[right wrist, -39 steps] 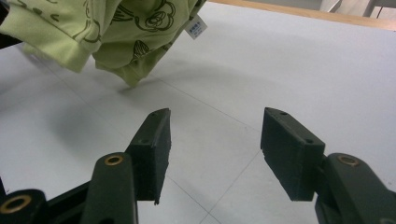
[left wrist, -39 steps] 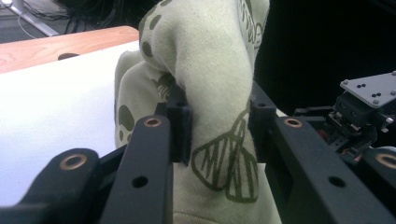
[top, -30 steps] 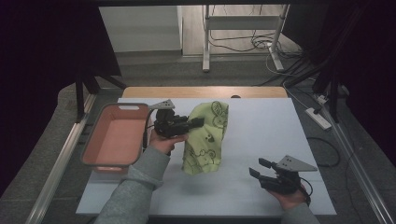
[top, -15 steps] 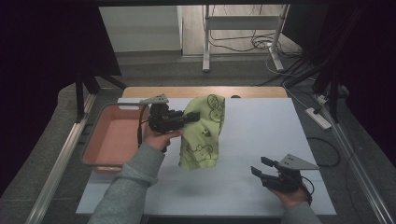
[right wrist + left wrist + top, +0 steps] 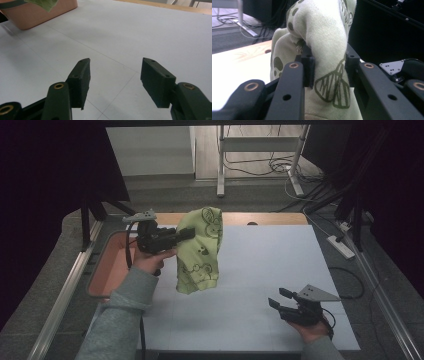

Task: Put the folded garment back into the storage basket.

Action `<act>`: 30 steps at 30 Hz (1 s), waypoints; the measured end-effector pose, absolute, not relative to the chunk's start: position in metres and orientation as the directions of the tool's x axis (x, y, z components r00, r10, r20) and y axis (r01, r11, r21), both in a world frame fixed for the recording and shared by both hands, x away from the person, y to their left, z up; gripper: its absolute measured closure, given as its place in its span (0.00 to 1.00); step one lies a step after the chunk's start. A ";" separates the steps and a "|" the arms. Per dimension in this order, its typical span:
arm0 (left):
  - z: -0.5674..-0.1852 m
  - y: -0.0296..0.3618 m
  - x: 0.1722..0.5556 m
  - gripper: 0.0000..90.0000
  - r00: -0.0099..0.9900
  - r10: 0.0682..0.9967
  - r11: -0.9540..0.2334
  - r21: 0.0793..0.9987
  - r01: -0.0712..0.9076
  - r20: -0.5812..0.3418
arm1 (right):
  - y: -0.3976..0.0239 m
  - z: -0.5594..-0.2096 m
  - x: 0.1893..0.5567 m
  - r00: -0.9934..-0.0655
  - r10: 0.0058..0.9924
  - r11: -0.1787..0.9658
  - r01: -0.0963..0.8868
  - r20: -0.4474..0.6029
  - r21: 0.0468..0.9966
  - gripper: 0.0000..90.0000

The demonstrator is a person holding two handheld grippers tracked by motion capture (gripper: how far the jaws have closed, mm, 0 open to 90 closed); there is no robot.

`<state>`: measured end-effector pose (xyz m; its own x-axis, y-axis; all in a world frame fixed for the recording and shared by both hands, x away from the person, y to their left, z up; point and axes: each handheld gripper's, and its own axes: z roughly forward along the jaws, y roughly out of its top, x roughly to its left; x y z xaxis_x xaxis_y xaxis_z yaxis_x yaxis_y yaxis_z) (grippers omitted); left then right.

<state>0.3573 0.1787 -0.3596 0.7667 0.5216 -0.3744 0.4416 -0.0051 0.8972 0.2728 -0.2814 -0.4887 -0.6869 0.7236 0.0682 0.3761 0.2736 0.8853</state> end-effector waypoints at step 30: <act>-0.350 0.255 0.356 0.77 0.696 0.609 0.070 0.899 0.433 -0.382 | -0.282 -0.492 0.277 -0.681 0.729 0.279 0.389 0.070 0.878 0.46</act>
<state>0.3557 0.2549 -0.3499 0.6955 0.6086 -0.3820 0.4325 0.0700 0.8989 0.2770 -0.2817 -0.4917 -0.6810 0.7289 0.0704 0.3892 0.2788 0.8779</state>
